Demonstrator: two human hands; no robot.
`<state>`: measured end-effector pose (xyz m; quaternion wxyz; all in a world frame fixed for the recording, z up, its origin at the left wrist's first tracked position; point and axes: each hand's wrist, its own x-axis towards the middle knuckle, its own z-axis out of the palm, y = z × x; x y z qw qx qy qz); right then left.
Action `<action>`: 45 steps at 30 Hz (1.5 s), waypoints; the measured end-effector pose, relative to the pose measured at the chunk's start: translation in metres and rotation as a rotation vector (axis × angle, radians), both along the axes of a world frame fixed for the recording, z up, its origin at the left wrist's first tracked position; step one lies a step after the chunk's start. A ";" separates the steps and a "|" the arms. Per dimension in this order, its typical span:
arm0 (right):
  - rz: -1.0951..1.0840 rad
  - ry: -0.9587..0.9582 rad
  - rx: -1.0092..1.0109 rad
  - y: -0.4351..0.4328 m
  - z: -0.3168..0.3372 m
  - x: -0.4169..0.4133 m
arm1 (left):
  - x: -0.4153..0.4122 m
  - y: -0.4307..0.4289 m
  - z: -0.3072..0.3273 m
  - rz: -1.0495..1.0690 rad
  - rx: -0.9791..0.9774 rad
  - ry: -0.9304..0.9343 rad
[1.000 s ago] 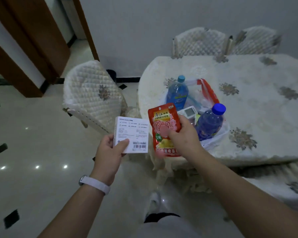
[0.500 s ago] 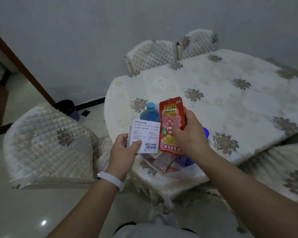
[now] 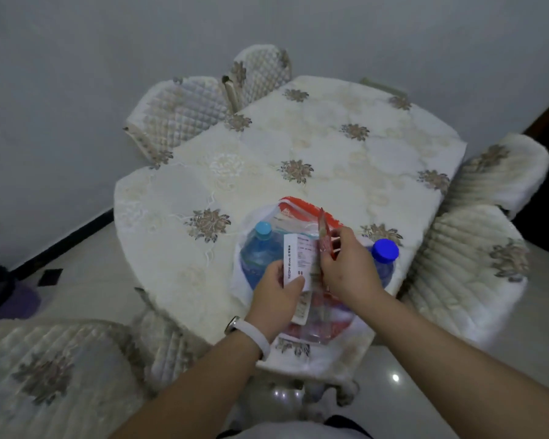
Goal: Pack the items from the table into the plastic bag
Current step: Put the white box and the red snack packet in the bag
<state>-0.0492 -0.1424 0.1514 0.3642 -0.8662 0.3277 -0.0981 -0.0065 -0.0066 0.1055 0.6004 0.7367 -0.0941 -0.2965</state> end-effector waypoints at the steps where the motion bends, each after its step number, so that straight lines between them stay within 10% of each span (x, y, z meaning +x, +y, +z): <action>1: -0.027 0.026 -0.010 0.003 -0.003 0.004 | 0.005 -0.003 -0.003 -0.041 -0.017 0.021; 18: 0.063 0.025 -0.100 0.034 -0.046 0.005 | 0.030 0.047 -0.032 -0.169 0.150 -0.257; 31: -0.452 0.085 0.051 -0.025 -0.094 -0.108 | 0.071 0.060 -0.073 0.036 0.499 -0.266; 45: -0.276 0.136 0.201 -0.067 -0.142 -0.096 | 0.008 0.087 -0.041 0.188 0.384 -0.383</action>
